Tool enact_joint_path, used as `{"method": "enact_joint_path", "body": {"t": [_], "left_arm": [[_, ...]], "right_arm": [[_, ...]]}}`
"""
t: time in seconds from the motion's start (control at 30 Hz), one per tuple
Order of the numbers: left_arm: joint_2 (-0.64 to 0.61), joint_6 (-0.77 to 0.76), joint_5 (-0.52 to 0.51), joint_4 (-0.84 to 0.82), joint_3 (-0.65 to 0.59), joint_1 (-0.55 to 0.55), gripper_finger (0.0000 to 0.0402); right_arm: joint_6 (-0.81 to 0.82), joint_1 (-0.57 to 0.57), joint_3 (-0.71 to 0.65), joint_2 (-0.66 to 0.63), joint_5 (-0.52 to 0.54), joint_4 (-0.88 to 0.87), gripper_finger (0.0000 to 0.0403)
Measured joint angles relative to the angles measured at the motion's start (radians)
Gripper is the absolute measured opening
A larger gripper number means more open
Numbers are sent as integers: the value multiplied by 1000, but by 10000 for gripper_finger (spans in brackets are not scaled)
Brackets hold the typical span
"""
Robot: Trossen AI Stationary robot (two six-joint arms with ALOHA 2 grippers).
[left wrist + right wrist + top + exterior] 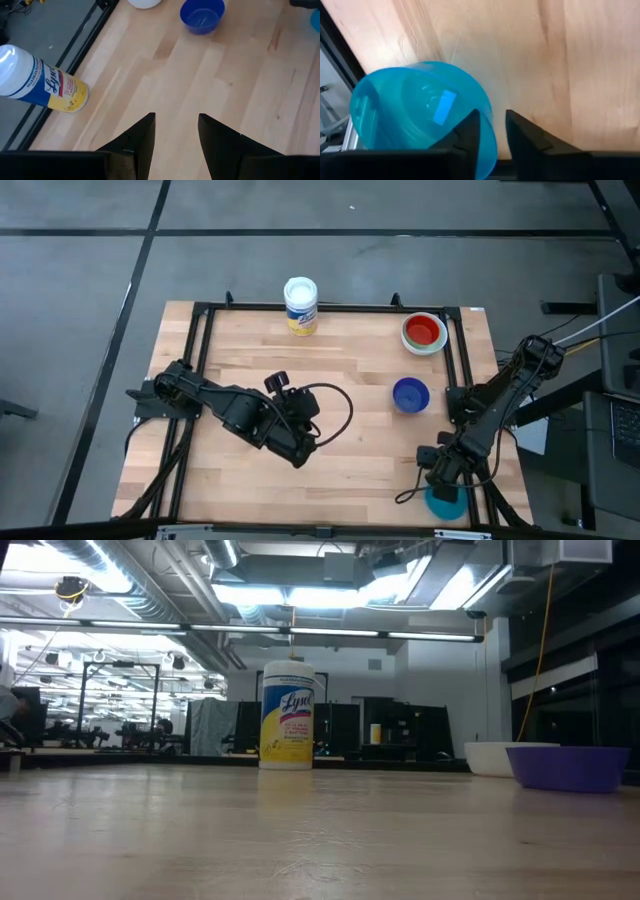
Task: Nest bowls inside each other
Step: Stack the light blue bowl on the red bowl
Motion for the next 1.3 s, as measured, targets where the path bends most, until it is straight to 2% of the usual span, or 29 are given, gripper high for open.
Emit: {"method": "enact_joint_path", "body": {"t": [0.23, 0.5, 0.63, 0.77, 0.9, 1.1, 1.3], "left_arm": [[0, -8, 8, 0, 0, 0, 145], [0, -10, 7, 0, 0, 0, 145], [1, -10, -10, 0, 0, 0, 145], [1, -8, -57, 0, 0, 15, 145], [-9, 36, -77, 2, 0, 57, 145], [-44, 164, -124, 16, 0, 134, 145], [-99, 322, -127, 63, 0, 241, 145]], "right_arm": [[-26, -3, 0, 0, 6, 0, 13], [85, -24, -4, -10, 31, 52, 3], [165, -96, 7, -75, 172, 57, 2], [177, -247, 23, -169, 325, 50, 1], [57, -452, 82, -248, 475, 51, 1], [-205, -819, 243, -279, 541, 33, 1], [-306, -1172, 326, -274, 571, 61, 0]]}}
